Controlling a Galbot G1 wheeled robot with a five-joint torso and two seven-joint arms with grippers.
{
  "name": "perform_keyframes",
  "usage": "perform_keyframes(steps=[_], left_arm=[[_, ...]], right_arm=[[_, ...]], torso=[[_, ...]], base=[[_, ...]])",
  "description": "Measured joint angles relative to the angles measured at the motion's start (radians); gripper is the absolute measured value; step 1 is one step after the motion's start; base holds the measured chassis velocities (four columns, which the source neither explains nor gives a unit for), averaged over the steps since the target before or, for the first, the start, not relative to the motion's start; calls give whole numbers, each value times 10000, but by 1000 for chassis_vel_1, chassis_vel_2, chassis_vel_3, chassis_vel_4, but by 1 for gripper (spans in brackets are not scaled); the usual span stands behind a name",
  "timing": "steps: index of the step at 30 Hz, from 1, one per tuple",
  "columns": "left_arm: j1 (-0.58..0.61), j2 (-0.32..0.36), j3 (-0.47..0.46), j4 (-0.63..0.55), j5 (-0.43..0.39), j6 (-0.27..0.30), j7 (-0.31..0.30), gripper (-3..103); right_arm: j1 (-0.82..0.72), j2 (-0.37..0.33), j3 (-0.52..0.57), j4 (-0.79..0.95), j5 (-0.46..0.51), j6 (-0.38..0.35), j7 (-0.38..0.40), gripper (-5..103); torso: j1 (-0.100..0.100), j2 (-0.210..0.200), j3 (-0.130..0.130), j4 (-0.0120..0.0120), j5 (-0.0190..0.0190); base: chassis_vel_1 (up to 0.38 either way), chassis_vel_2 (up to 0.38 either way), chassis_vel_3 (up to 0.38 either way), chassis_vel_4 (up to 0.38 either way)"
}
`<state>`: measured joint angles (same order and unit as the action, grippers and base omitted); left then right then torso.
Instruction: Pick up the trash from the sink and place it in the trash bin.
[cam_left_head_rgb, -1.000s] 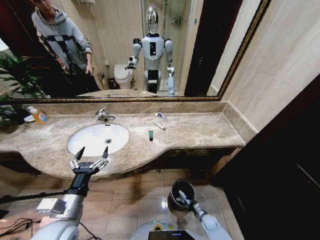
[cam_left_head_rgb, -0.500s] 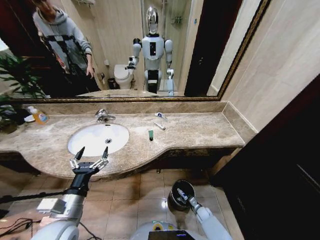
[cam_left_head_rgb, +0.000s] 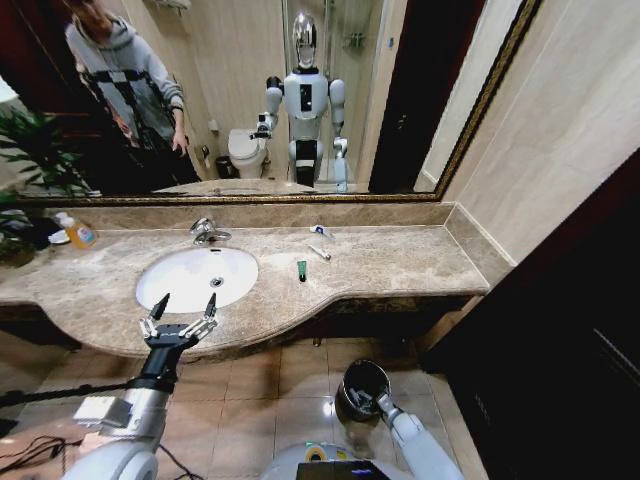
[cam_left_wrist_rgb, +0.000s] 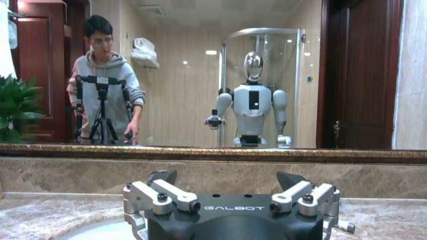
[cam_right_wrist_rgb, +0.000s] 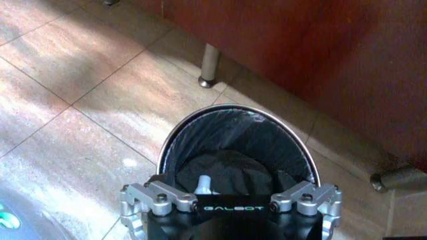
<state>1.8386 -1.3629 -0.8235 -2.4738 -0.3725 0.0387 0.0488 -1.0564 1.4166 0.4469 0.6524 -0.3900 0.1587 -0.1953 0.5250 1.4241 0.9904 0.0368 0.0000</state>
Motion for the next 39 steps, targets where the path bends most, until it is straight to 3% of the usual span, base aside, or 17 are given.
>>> perform_keyframes(steps=[7,9,12,13,21,31,39], left_arm=[[0,0,0,0,0,0,0,100],[0,0,0,0,0,0,0,100],[0,0,1,0,0,0,0,100],[0,0,1,0,0,0,1,100],[0,0,0,0,0,0,0,100],[0,0,0,0,0,0,0,100],[0,0,0,0,0,0,0,100]], right_arm=[[-369,-69,95,608,466,-28,16,100],[-840,-186,110,1495,1349,-268,31,100],[-1144,-293,132,2090,1891,-410,68,100],[-1585,-465,212,3005,2541,-574,103,100],[-3033,-1052,877,6113,4508,-772,456,100],[-4634,-989,1764,9346,5660,-1092,616,100],[-5960,-644,2198,11465,5968,-1058,727,100]], torso=[[0,1,0,0,0],[0,1,0,0,2],[0,1,0,0,2],[0,1,-1,-1,1],[0,1,0,-1,0],[0,1,0,-1,2],[0,1,0,-1,0]], base=[[0,0,0,0],[0,0,0,0],[0,0,0,0],[0,0,0,0],[0,0,0,0],[0,0,0,0],[0,0,0,0]])
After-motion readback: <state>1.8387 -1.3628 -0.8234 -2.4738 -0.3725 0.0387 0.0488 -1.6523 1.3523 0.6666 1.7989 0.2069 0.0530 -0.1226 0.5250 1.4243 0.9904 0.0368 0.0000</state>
